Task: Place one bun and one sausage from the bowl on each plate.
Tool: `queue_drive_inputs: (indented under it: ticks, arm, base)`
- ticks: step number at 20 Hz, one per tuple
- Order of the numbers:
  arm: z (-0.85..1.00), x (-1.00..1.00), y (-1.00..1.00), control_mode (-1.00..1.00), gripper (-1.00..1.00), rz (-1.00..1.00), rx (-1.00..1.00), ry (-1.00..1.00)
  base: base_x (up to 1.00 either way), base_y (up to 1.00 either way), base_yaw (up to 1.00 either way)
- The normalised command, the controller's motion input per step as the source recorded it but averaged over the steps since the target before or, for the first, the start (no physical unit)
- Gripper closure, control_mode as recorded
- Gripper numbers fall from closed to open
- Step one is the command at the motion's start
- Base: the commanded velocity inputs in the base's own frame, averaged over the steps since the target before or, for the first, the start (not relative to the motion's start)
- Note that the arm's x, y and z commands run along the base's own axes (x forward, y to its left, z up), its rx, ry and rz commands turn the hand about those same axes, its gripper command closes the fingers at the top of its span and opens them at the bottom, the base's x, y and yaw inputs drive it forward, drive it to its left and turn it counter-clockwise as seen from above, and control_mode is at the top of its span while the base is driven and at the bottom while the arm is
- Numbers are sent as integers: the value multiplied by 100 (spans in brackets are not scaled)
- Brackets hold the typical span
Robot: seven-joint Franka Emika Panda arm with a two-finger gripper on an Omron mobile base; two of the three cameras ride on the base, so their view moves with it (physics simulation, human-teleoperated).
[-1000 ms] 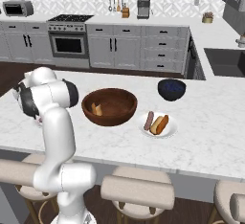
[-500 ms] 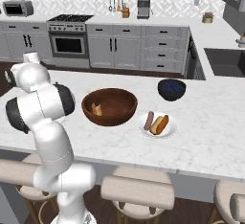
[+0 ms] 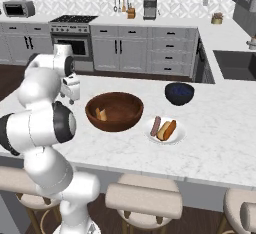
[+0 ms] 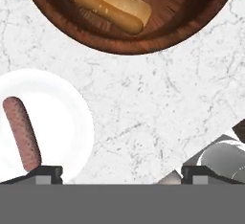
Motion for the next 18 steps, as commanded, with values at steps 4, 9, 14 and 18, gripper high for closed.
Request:
queue_drive_inputs:
  ticks: [4, 9, 14, 18]
  arm:
    - [-5, 23, -98, -100, -100, 46, 0, 0]
    - [-33, 11, -77, -100, -100, 58, 0, 2]
    - [-60, 16, -28, -100, -100, 53, 8, 3]
    - [-47, 43, -4, -100, -100, 46, 18, 1]
  base:
    - [0, 0, 0]
    - [0, 0, 0]
    - [0, 0, 0]
    - [0, 0, 0]
